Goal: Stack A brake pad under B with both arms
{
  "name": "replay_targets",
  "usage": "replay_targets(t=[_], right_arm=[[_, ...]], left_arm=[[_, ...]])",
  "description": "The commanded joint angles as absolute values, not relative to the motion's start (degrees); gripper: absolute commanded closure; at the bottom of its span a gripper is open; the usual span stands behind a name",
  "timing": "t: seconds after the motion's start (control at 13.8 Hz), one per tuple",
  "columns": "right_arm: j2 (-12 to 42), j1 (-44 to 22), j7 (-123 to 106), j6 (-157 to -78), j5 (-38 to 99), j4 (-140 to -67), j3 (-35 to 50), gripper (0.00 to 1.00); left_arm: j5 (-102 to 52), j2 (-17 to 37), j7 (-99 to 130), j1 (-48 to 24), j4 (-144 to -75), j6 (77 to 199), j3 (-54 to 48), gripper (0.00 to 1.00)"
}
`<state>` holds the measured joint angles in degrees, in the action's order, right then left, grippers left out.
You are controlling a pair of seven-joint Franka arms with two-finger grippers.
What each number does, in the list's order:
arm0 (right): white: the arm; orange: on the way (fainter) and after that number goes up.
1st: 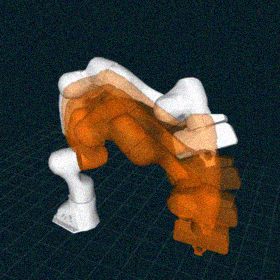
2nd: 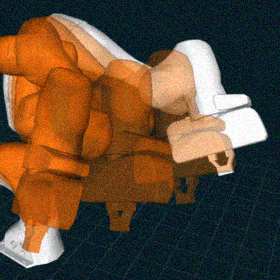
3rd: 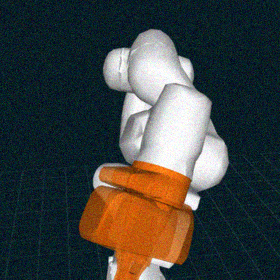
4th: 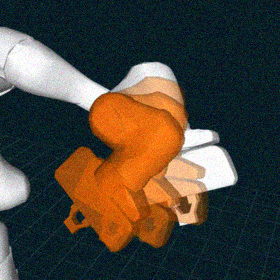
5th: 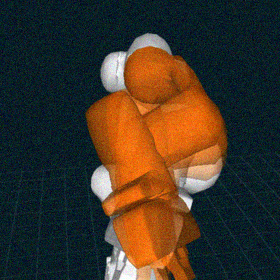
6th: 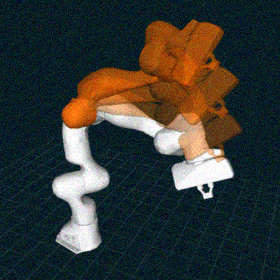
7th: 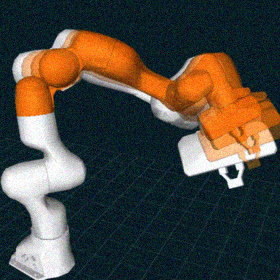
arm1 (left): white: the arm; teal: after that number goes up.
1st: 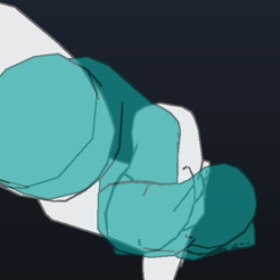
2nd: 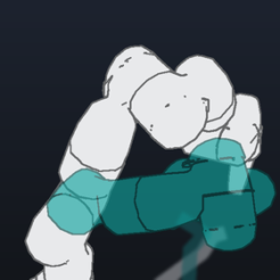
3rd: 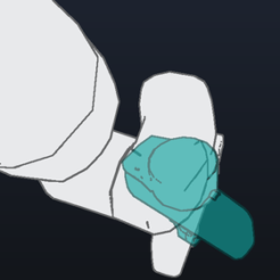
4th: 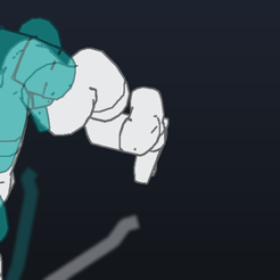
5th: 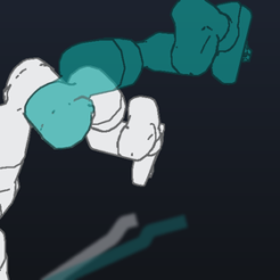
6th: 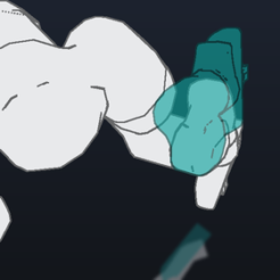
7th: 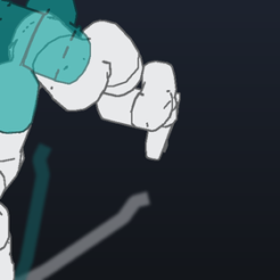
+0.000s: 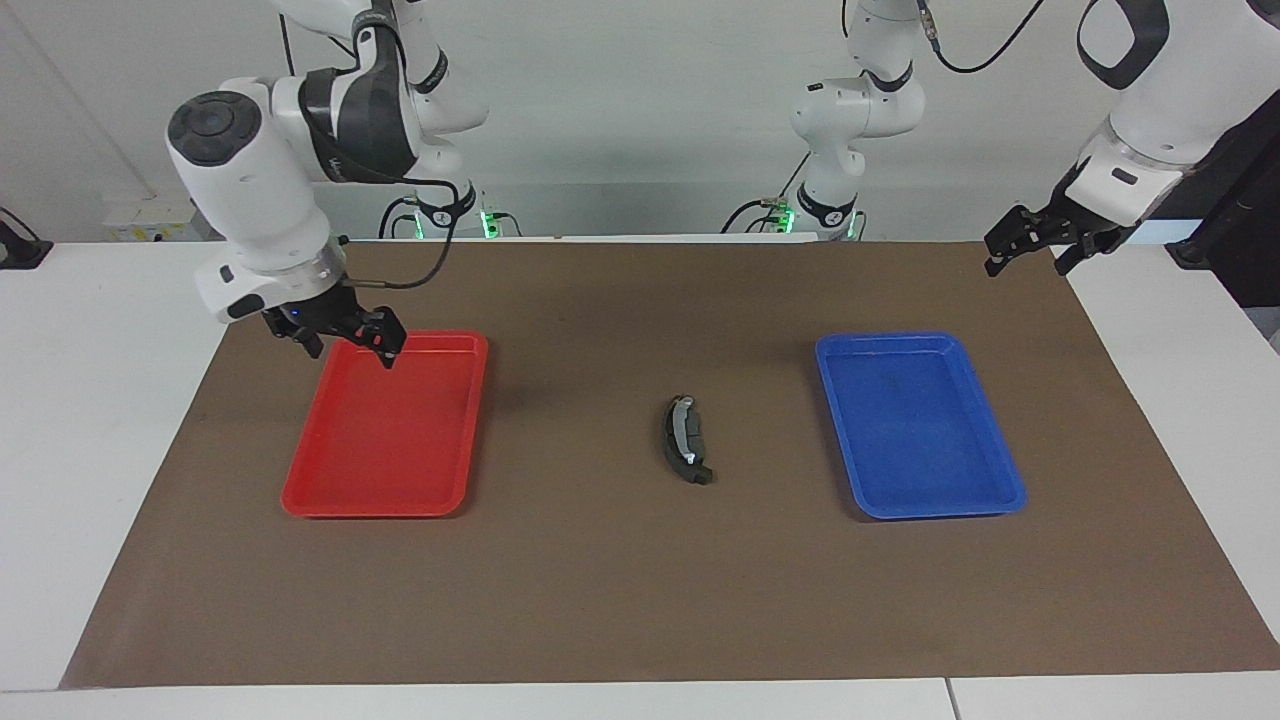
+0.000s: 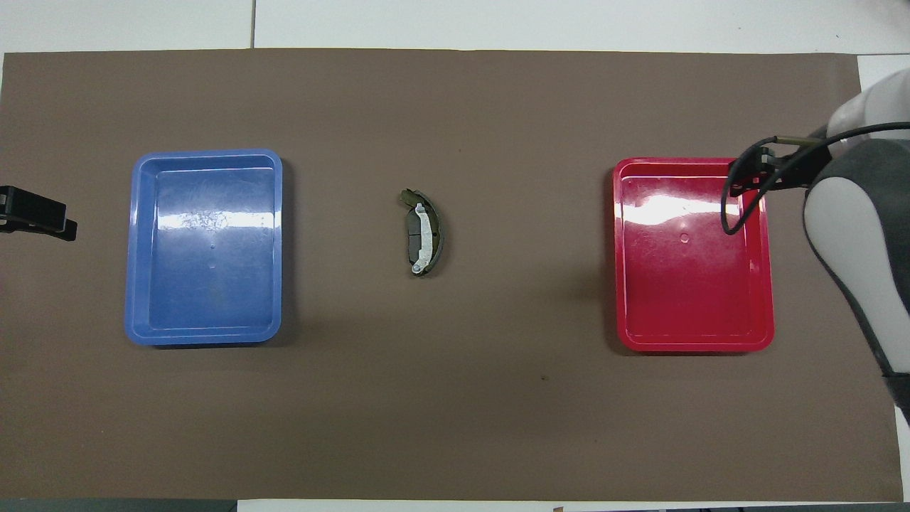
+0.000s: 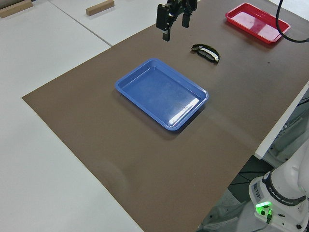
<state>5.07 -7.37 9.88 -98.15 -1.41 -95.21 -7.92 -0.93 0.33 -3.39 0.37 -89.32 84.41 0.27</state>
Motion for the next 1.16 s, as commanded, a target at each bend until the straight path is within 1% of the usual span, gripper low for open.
replay_targets(t=[0.0, 0.22, 0.36, 0.44, 0.58, 0.65, 1.09], right_arm=[[-0.5, -4.8, 8.3, -95.9, -2.0, -98.0, -7.2, 0.0], [-2.8, -5.4, 8.7, -91.8, -3.2, -96.1, -7.2, 0.0], [-2.7, -4.8, 8.9, -88.7, -3.2, -93.9, -6.7, 0.0], [-2.7, -3.3, 8.9, -87.7, -2.6, -93.3, -6.1, 0.0], [-2.5, 3.2, 8.9, -86.9, -2.0, -92.6, -0.6, 0.0], [-2.5, 4.9, 9.1, -86.4, -1.8, -92.0, 0.6, 0.0], [-2.8, 4.1, 9.1, -86.7, -1.4, -92.6, 0.7, 0.0]], left_arm=[[-0.1, -0.9, -3.7, 0.3, -91.0, 85.4, 0.4, 0.0], [-0.1, -0.9, -3.7, 0.3, -91.0, 85.4, 0.4, 0.0], [-0.1, -0.9, -3.7, 0.3, -91.0, 85.4, 0.4, 0.0], [-0.1, -0.9, -3.7, 0.3, -91.0, 85.4, 0.4, 0.0], [-0.1, -0.9, -3.7, 0.3, -91.0, 85.4, 0.4, 0.0], [-0.1, -0.9, -3.7, 0.3, -91.0, 85.4, 0.4, 0.0], [-0.1, -0.9, -3.7, 0.3, -91.0, 85.4, 0.4, 0.0]])
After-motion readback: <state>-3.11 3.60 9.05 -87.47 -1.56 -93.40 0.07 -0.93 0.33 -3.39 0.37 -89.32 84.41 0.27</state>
